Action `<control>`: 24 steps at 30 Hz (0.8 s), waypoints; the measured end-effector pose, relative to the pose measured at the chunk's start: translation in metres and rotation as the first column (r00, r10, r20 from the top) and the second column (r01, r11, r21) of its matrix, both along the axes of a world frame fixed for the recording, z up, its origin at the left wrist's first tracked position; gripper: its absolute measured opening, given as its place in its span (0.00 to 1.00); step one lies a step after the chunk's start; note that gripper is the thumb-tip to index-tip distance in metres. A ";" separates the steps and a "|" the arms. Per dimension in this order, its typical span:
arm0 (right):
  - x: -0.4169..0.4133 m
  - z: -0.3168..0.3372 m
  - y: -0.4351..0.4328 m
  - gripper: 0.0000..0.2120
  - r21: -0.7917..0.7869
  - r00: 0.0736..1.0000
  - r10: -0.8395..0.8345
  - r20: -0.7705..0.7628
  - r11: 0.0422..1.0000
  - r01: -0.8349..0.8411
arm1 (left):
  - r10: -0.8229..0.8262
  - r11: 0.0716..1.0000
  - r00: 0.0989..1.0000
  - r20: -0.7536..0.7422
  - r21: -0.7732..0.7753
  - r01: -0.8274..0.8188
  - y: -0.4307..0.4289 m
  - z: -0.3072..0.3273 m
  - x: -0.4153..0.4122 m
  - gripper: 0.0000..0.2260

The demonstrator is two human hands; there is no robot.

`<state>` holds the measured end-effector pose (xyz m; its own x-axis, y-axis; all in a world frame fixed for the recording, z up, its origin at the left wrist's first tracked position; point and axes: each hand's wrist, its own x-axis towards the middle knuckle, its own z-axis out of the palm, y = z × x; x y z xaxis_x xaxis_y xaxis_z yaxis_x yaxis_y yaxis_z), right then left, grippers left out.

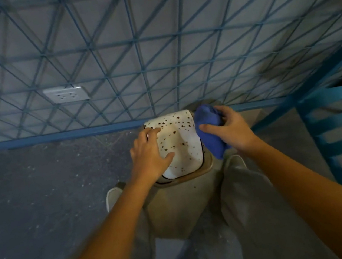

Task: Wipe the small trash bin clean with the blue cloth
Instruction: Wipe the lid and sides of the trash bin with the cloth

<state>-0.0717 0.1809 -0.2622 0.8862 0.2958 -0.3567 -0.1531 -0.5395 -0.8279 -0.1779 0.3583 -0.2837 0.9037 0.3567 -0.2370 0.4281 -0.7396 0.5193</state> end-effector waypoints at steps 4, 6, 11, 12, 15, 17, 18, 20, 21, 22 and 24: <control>0.012 -0.011 0.021 0.29 -0.237 0.919 0.249 0.305 0.955 -0.180 | -0.075 0.995 0.997 0.018 0.063 0.073 0.002 -0.015 0.011 0.39; 0.013 -0.018 0.028 0.30 -0.283 0.894 0.316 0.317 0.932 -0.228 | -0.074 0.995 0.997 -0.003 0.074 0.074 0.003 -0.020 0.016 0.41; 0.010 -0.036 0.035 0.29 -0.311 0.875 0.374 0.308 0.909 -0.279 | -0.060 0.995 0.997 -0.053 0.079 0.064 0.009 -0.031 0.021 0.40; 0.008 -0.037 0.037 0.29 -0.315 0.872 0.379 0.309 0.906 -0.282 | -0.066 0.994 0.996 -0.052 0.081 0.070 0.010 -0.033 0.020 0.39; 0.000 -0.042 0.042 0.28 -0.400 0.846 0.424 0.323 0.871 -0.285 | -0.074 0.993 0.997 -0.037 0.087 0.077 0.010 -0.034 0.019 0.39; -0.009 -0.044 0.046 0.28 -0.458 0.813 0.474 0.338 0.837 -0.298 | -0.080 0.992 0.996 -0.033 0.097 0.083 0.009 -0.035 0.020 0.38; -0.013 -0.044 0.048 0.27 -0.478 0.785 0.508 0.354 0.820 -0.315 | -0.081 0.991 0.996 -0.034 0.101 0.084 0.009 -0.035 0.020 0.38; -0.018 -0.049 0.046 0.27 -0.487 0.741 0.552 0.384 0.802 -0.346 | -0.081 0.990 0.996 -0.044 0.109 0.086 0.010 -0.036 0.020 0.38; -0.019 -0.051 0.044 0.28 -0.480 0.733 0.556 0.392 0.803 -0.353 | -0.083 0.989 0.995 -0.047 0.115 0.088 0.010 -0.036 0.020 0.38; -0.018 -0.051 0.042 0.28 -0.479 0.740 0.552 0.385 0.804 -0.351 | -0.086 0.988 0.995 -0.047 0.121 0.091 0.011 -0.037 0.020 0.38; -0.013 -0.051 0.038 0.28 -0.481 0.783 0.499 0.372 0.825 -0.297 | -0.088 0.987 0.995 -0.047 0.128 0.093 0.011 -0.036 0.020 0.38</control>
<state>-0.0842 0.2191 -0.3127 0.8009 0.5911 -0.0960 0.4931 -0.7419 -0.4543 -0.1578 0.3691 -0.3200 0.9242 0.3039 -0.2312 0.3750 -0.8365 0.3996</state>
